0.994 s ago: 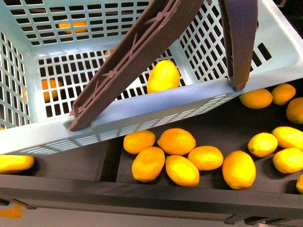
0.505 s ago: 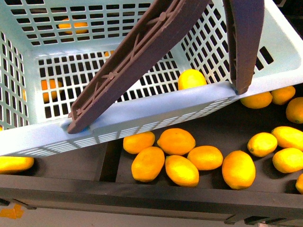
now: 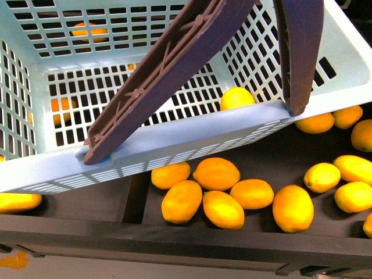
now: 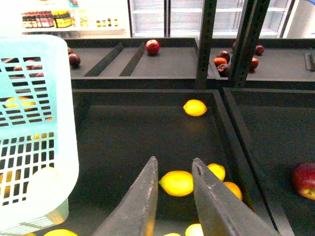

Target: Pick lemon and mango into basket

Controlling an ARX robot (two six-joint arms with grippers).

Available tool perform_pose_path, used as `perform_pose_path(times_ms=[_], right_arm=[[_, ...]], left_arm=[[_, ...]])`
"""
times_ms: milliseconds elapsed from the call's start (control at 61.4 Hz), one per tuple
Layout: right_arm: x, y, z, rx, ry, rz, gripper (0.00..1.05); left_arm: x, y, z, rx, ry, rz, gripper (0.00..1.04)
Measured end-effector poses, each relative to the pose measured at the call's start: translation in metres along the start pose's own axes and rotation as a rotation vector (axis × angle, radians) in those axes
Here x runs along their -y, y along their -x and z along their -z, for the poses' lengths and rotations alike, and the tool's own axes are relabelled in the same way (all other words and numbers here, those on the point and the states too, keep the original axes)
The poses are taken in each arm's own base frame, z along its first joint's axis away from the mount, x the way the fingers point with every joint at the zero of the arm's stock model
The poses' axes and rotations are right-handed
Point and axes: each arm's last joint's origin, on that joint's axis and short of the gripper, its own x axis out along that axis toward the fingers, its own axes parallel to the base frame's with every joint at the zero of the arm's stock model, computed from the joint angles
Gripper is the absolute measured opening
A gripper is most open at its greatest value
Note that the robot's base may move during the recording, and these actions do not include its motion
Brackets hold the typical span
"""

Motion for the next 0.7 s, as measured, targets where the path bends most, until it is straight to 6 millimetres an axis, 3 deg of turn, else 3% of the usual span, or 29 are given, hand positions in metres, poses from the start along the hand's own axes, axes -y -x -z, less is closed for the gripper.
perform_pose_path(times_ms=[147, 375, 701], right_arm=[[0.0000, 0.0001, -0.0001, 0.001, 0.000, 0.000, 0.60], [0.0000, 0.0001, -0.0001, 0.001, 0.000, 0.000, 0.97], [0.0005, 0.0003, -0.0003, 0.002, 0.000, 0.005, 0.96]], left_arm=[[0.0000, 0.0000, 0.0000, 0.000, 0.000, 0.000, 0.05], [0.0000, 0.0000, 0.0000, 0.000, 0.000, 0.000, 0.05], [0.0024, -0.0002, 0.0028, -0.021, 0.004, 0.017, 0.05]])
